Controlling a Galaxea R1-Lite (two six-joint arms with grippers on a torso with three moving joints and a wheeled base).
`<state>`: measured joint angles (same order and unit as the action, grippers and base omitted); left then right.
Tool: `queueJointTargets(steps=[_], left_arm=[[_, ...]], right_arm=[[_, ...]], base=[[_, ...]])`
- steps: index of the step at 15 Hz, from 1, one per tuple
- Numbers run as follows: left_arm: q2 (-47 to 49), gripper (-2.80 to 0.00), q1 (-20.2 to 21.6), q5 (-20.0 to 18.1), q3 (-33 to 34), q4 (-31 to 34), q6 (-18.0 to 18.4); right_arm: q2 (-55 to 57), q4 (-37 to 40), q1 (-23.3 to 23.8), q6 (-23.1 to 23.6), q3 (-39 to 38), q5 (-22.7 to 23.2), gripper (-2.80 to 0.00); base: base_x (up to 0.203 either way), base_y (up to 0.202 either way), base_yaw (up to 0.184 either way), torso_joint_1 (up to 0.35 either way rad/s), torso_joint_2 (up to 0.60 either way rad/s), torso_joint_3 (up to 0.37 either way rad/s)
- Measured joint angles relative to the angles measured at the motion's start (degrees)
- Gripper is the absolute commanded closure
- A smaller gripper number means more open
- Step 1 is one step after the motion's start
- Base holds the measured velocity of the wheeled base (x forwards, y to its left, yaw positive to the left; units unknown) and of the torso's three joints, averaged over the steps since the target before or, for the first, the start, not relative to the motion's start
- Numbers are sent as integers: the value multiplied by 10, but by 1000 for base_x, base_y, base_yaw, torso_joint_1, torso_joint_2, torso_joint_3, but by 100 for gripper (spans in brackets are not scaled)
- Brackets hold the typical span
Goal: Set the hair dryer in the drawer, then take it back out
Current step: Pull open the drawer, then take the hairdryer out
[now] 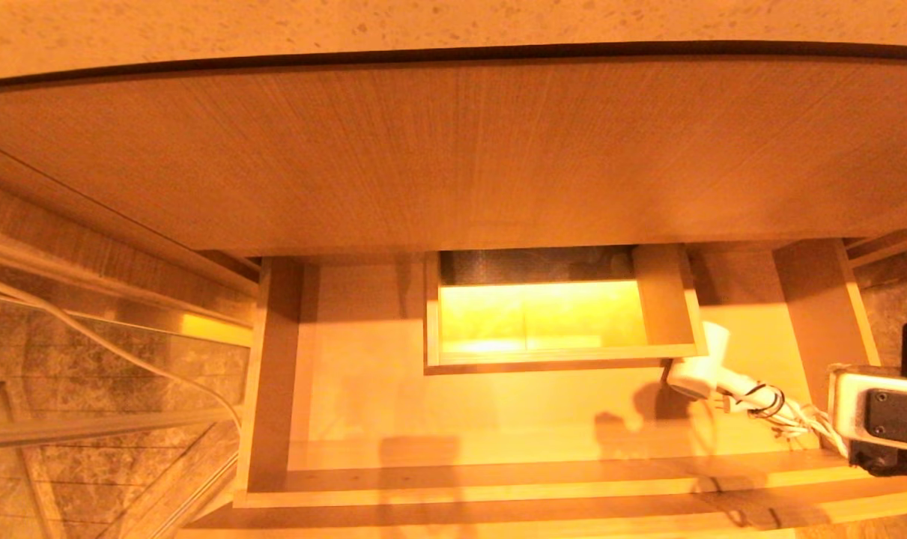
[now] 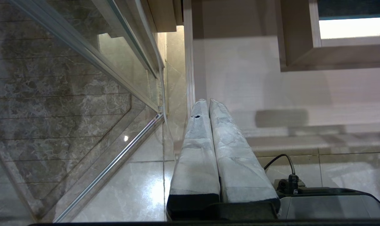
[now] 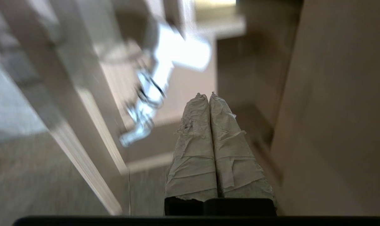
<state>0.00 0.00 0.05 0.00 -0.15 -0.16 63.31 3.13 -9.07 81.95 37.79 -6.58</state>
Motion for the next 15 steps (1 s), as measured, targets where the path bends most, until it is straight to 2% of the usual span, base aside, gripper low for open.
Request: queueJointTargets(steps=[3,10,15], left_arm=[[0,0,0,0,0,0,0],[0,0,0,0,0,0,0],[0,0,0,0,0,0,0]], right_arm=[[7,23,34,-5,36,-50,0],[137,22,106,-8,101,-51,0],[274,16,145,-2,196,-49,0]], base=[[0,0,0,0,0,0],[0,0,0,0,0,0],[0,0,0,0,0,0]])
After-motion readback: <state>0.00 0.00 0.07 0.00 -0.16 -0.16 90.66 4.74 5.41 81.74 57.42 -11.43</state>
